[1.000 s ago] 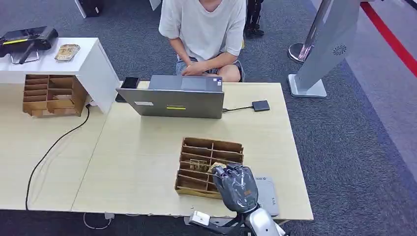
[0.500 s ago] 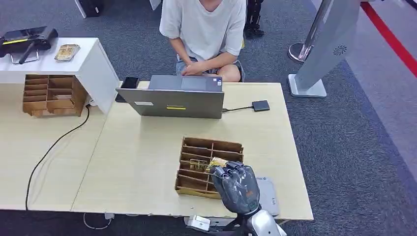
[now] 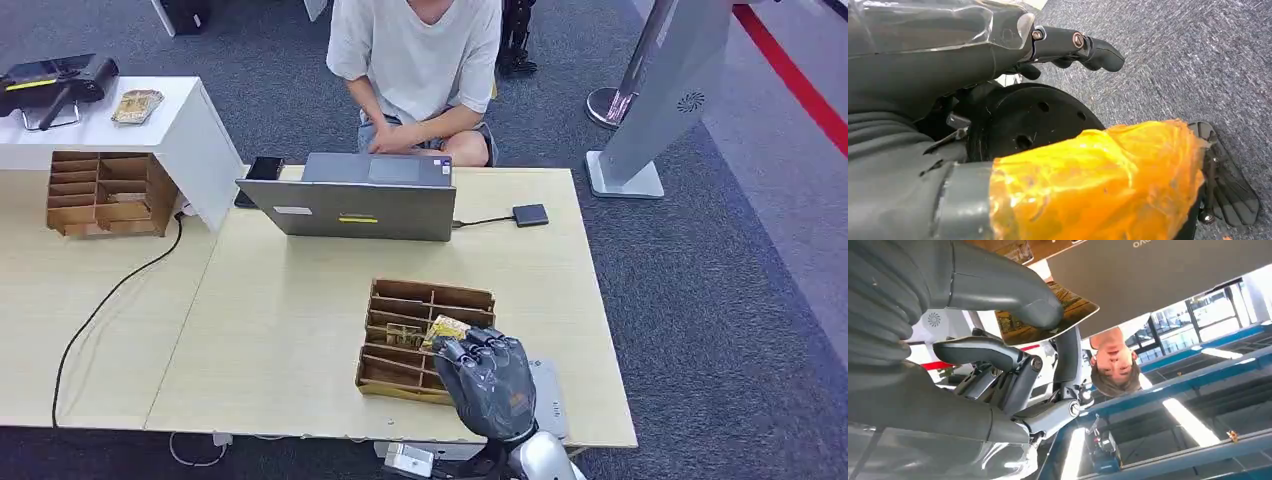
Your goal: Pass the card to the sensor for recognition and then transmit it.
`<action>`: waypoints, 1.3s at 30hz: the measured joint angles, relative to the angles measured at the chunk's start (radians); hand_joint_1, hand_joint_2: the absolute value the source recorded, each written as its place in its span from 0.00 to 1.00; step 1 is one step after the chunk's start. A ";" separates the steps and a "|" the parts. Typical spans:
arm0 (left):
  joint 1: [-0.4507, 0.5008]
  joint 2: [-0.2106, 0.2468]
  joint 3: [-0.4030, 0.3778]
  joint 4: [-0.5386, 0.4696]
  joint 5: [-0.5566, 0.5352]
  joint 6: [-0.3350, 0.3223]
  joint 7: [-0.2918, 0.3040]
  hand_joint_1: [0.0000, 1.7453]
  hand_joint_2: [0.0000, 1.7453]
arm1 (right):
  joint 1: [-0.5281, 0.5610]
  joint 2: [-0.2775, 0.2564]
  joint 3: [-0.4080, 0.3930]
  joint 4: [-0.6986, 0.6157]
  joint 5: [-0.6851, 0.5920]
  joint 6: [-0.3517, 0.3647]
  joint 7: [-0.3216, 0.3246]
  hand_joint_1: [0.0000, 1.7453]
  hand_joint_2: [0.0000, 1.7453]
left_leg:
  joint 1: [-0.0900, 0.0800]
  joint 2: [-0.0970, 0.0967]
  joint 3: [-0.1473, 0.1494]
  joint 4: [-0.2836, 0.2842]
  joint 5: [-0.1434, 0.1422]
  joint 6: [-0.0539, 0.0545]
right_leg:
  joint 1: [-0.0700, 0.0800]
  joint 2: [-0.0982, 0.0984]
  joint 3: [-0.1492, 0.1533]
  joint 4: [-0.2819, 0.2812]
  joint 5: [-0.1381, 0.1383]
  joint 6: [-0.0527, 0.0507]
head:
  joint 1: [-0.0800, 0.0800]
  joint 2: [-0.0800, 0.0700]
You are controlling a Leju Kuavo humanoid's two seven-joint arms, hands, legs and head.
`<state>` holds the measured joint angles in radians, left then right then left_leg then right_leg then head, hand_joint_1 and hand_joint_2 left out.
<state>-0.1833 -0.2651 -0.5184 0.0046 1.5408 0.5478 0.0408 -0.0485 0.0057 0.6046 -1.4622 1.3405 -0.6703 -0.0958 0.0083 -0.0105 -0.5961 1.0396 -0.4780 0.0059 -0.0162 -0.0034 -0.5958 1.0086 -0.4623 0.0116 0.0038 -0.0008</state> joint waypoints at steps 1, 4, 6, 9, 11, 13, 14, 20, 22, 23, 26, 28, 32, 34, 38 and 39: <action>0.000 0.000 0.000 0.000 0.000 0.000 0.000 0.00 0.00 | 0.002 0.001 -0.002 -0.002 0.000 0.000 -0.002 1.00 1.00 | 0.000 0.000 0.000 0.000 0.000 0.000 | 0.000 0.000 0.000 0.000 0.000 0.000 | 0.000 0.000; 0.000 0.000 0.000 0.000 0.000 0.000 0.000 0.00 0.00 | 0.006 0.004 -0.011 -0.008 0.002 0.000 -0.013 1.00 1.00 | 0.000 0.000 0.000 0.000 0.000 0.000 | 0.000 0.000 0.000 0.000 0.000 0.000 | 0.000 0.000; 0.000 0.000 0.000 0.000 0.000 0.000 0.000 0.00 0.00 | 0.010 0.006 -0.016 -0.013 0.003 0.000 -0.024 1.00 1.00 | 0.000 0.000 0.000 0.000 0.000 0.000 | 0.000 0.000 0.000 0.000 0.000 0.000 | 0.000 0.000; 0.000 0.000 0.000 0.000 0.000 0.000 0.000 0.00 0.00 | 0.017 0.011 -0.023 -0.027 0.003 0.000 -0.034 1.00 1.00 | 0.000 0.000 0.000 0.000 0.000 0.000 | 0.000 0.000 0.000 0.000 0.000 0.000 | 0.000 0.000; 0.000 0.000 0.000 0.000 0.000 0.000 0.000 0.00 0.00 | 0.019 0.012 -0.028 -0.038 0.003 0.000 -0.040 1.00 1.00 | 0.000 0.000 0.000 0.000 0.000 0.000 | 0.000 0.000 0.000 0.000 0.000 0.000 | 0.000 0.000; 0.000 0.000 0.000 0.000 0.000 0.000 0.000 0.00 0.00 | 0.021 0.013 -0.033 -0.043 0.003 0.000 -0.042 1.00 1.00 | 0.000 0.000 0.000 0.000 0.000 0.000 | 0.000 0.000 0.000 0.000 0.000 0.000 | 0.000 0.000; 0.000 0.000 0.000 0.000 0.000 0.000 0.000 0.00 0.00 | 0.022 0.014 -0.035 -0.049 0.005 0.000 -0.046 1.00 1.00 | 0.000 0.000 0.000 0.000 0.000 0.000 | 0.000 0.000 0.000 0.000 0.000 0.000 | 0.000 0.000; 0.000 0.000 0.000 0.000 0.000 0.000 -0.002 0.00 0.00 | 0.030 0.020 -0.046 -0.085 0.010 0.000 -0.072 1.00 1.00 | 0.000 0.000 0.000 0.000 0.000 0.000 | 0.000 0.000 0.000 0.000 0.000 0.000 | 0.000 0.000; 0.001 0.000 0.000 0.000 0.000 0.000 -0.006 0.00 0.00 | 0.031 0.022 -0.054 -0.100 0.012 0.000 -0.082 1.00 1.00 | 0.000 0.000 0.000 0.000 0.000 0.000 | 0.000 0.000 0.000 0.000 0.000 0.000 | 0.000 0.000; 0.001 0.000 0.000 0.000 0.000 0.000 -0.009 0.00 0.00 | 0.031 0.023 -0.058 -0.108 0.014 0.000 -0.086 1.00 1.00 | 0.000 0.000 0.000 0.000 0.000 0.000 | 0.000 0.000 0.000 0.000 0.000 0.000 | 0.000 0.000; 0.001 -0.001 0.000 0.000 0.000 0.000 -0.017 0.00 0.00 | 0.031 0.025 -0.066 -0.128 0.018 0.000 -0.097 1.00 1.00 | 0.000 0.000 0.000 0.000 0.000 0.000 | 0.000 0.000 0.000 0.000 0.000 0.000 | 0.000 0.000; 0.002 -0.002 0.000 0.000 0.000 0.000 -0.022 0.00 0.00 | 0.029 0.026 -0.070 -0.141 0.021 0.000 -0.102 1.00 1.00 | 0.000 0.000 -0.001 0.000 0.000 0.000 | 0.000 0.000 0.000 0.000 0.000 0.000 | 0.000 0.000; 0.002 -0.003 0.000 0.001 0.000 0.000 -0.032 0.00 0.00 | 0.019 0.027 -0.081 -0.156 0.021 0.000 -0.102 1.00 1.00 | 0.000 0.000 0.000 0.000 0.000 0.000 | 0.000 0.000 0.000 0.000 0.000 0.000 | 0.000 0.000; 0.002 -0.004 0.000 0.001 0.000 0.000 -0.033 0.00 0.00 | 0.018 0.027 -0.083 -0.160 0.022 0.000 -0.102 1.00 1.00 | 0.000 0.000 0.000 0.000 0.000 0.000 | 0.000 0.000 0.000 0.000 0.000 0.000 | 0.000 0.000; 0.003 -0.006 0.000 0.001 0.000 0.000 -0.043 0.00 0.00 | 0.004 0.027 -0.085 -0.163 0.024 0.000 -0.095 1.00 1.00 | 0.000 0.000 -0.001 0.000 0.000 0.000 | 0.000 0.000 0.000 0.000 0.000 0.000 | 0.000 0.000; 0.004 -0.006 0.000 0.002 0.000 0.000 -0.046 0.00 0.00 | -0.002 0.027 -0.086 -0.163 0.024 0.000 -0.092 1.00 1.00 | 0.000 0.000 -0.001 0.000 0.000 0.000 | 0.000 0.000 0.000 0.000 0.000 0.000 | 0.000 0.000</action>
<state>-0.1798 -0.2708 -0.5184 0.0061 1.5408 0.5478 -0.0050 -0.0501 0.0332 0.5184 -1.6251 1.3642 -0.6703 -0.1881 0.0083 -0.0107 -0.5967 1.0396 -0.4780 0.0059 -0.0162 -0.0037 -0.5958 1.0087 -0.4623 0.0116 0.0038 -0.0008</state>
